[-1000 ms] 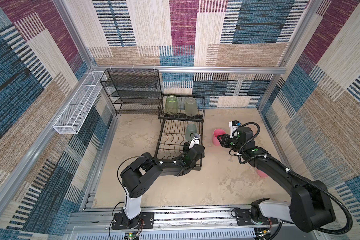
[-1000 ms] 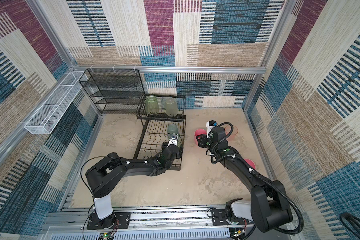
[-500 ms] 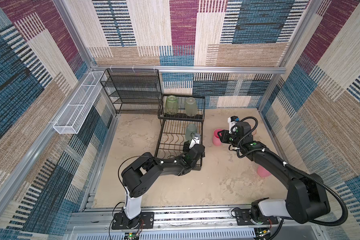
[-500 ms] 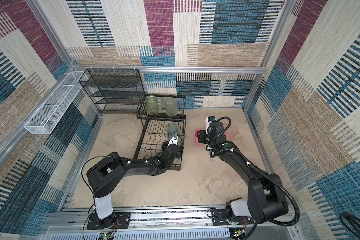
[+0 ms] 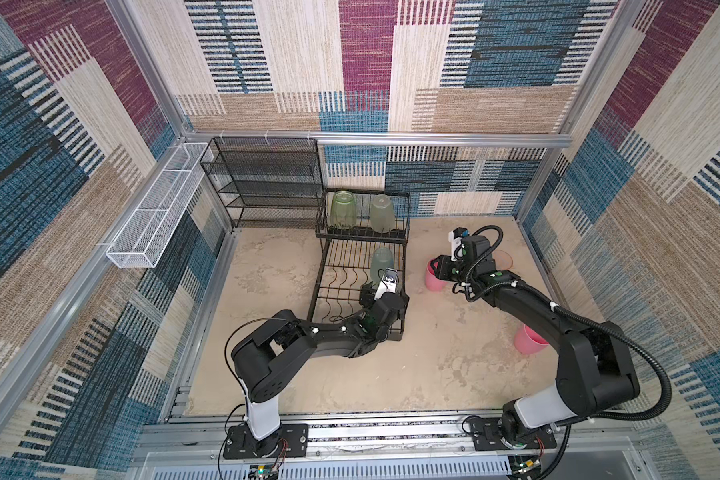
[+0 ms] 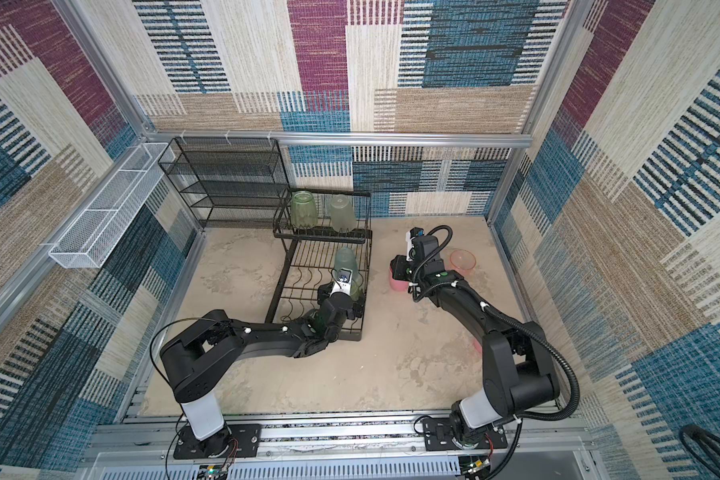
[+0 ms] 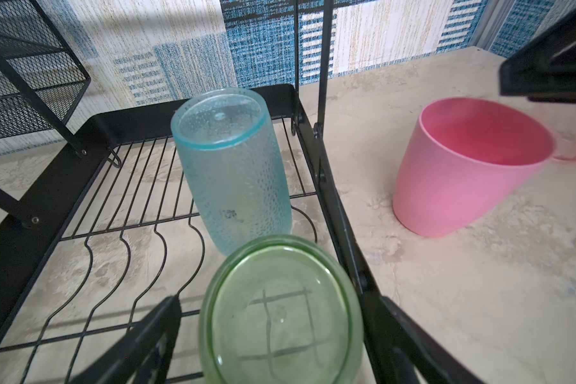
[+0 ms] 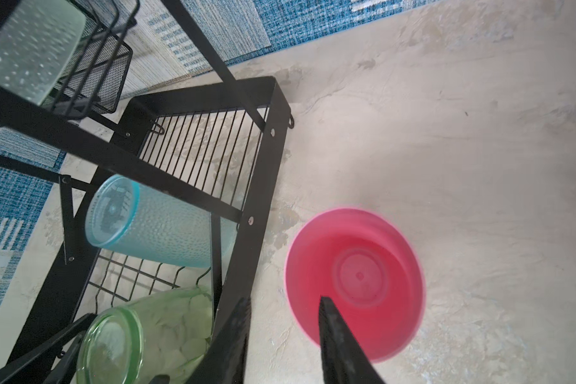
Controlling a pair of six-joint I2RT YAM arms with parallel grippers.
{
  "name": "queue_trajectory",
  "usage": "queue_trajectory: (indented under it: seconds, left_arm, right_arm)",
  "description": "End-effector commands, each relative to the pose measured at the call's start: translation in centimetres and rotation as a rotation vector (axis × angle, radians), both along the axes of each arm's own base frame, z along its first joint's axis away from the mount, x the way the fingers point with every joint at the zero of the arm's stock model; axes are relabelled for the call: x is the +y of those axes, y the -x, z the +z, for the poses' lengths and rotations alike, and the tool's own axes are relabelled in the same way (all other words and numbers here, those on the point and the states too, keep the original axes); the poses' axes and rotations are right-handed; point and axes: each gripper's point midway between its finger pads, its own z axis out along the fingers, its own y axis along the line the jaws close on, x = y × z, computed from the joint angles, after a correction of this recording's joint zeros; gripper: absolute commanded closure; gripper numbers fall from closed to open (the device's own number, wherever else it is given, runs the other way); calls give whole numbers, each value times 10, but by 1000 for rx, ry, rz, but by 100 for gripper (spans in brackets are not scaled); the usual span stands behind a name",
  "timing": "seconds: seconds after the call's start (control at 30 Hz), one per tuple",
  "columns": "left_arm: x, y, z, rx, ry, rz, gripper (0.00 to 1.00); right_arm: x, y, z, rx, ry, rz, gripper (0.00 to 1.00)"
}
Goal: Load the cups into the dish rack
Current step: 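Reach the right gripper to the pink cup's rim while the left holds, then lower the green cup into the lower tier with the left while the right grasps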
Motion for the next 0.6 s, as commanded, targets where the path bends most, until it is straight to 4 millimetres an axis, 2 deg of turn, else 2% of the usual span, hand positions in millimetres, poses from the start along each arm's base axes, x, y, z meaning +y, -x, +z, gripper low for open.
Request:
queue_trajectory:
  seconds: [0.0,0.2,0.57]
  left_arm:
    - [-4,2,20,-73,27,-25,5]
    - [2,10,27,-104,37,-36,1]
    - [21,21,44,-147,50,-22,1]
  right_arm:
    - [1,-3,-4,5,40,-5,62]
    - [7,-11,-11,21,100,-7,61]
    - [16,-21,-26,54,203,-21,64]
